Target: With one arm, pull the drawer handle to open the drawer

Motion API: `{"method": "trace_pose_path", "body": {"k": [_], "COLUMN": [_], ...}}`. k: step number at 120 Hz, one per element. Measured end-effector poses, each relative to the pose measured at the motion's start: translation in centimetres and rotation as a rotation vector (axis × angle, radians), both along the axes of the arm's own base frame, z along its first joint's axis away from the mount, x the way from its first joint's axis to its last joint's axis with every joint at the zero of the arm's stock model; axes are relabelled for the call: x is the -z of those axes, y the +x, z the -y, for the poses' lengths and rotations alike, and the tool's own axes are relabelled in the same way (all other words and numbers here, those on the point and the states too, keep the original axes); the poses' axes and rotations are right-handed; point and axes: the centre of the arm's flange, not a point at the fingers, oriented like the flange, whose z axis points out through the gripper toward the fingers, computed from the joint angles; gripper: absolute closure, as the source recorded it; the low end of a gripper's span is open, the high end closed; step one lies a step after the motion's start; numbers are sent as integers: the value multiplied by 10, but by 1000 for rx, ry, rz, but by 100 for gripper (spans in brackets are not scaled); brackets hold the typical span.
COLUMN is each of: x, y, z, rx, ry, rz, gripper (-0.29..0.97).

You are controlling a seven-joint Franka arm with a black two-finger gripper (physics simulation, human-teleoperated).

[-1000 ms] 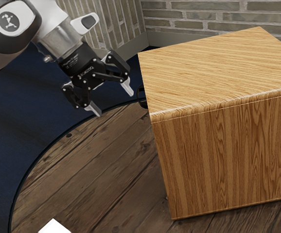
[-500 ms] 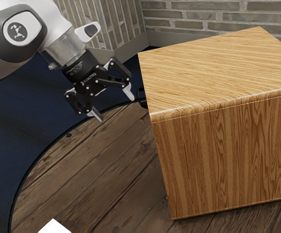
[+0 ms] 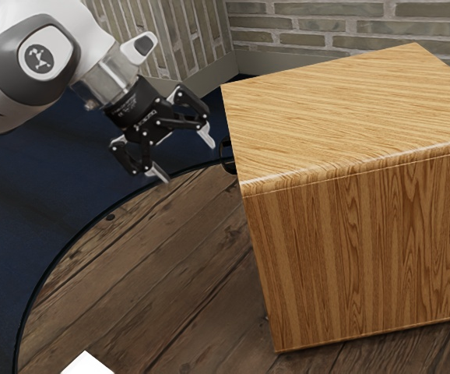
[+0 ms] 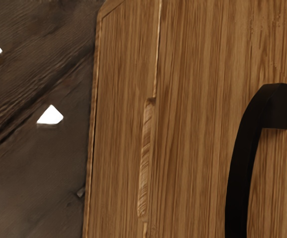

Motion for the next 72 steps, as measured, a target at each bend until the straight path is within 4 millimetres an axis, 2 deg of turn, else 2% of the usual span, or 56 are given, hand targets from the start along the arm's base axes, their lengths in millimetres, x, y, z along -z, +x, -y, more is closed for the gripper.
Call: {"method": "trace_pose_path", "body": {"k": [14, 32, 72], "x": [0, 14, 26], "y": [2, 7, 10], "z": [2, 1, 3], "rx": [-3, -7, -13], "ry": [-1, -7, -10], "rz": [9, -9, -15], "gripper": [0, 0, 0]}}
